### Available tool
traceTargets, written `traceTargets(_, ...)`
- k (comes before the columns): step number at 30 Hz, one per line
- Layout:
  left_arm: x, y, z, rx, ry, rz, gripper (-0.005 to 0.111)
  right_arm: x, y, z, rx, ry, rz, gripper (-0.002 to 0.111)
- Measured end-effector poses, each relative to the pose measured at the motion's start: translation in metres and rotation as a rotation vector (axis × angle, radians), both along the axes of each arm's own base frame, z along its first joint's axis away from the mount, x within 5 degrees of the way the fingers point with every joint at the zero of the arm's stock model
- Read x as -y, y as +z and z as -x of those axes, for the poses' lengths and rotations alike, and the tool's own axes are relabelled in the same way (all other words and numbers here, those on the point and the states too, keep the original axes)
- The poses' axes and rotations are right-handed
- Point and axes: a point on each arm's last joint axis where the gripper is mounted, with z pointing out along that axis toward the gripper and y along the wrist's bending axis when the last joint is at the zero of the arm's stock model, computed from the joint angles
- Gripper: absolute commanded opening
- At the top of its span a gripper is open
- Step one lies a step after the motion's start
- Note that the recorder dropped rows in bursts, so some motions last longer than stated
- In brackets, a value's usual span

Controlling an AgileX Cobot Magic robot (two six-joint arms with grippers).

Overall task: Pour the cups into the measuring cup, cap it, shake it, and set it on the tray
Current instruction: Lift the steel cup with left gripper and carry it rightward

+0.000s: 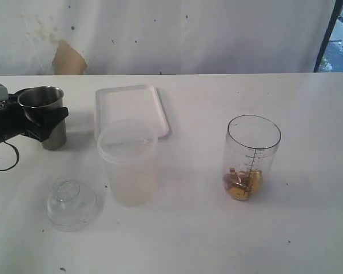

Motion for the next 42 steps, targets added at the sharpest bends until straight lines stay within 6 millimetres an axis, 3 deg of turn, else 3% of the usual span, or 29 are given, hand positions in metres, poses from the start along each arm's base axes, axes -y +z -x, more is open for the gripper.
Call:
traceTargets(5,0.008,0.016,-0.003,0.024,-0.047,-0.045,0.000,0.000,0.000,0.000,0.000,0.000,0.000,0.000)
traceTargets(15,0.048,0.087,-0.019,0.165,-0.149,0.016,0.000,0.000,0.000,0.000,0.000,0.000,0.000,0.000)
traceTargets(29,0.178,0.151,-0.035,0.268,-0.359,-0.004,0.000,0.000,0.000,0.000,0.000,0.000,0.000,0.000)
traceTargets(32,0.198,0.155,-0.033,0.277,-0.399,0.009,0.000,0.000,0.000,0.000,0.000,0.000,0.000,0.000)
traceTargets(37,0.230,0.145,-0.024,0.254,-0.465,0.002,0.000,0.000,0.000,0.000,0.000,0.000,0.000,0.000)
traceTargets(42,0.250,0.138,-0.014,0.246,-0.517,-0.006,0.000,0.000,0.000,0.000,0.000,0.000,0.000,0.000)
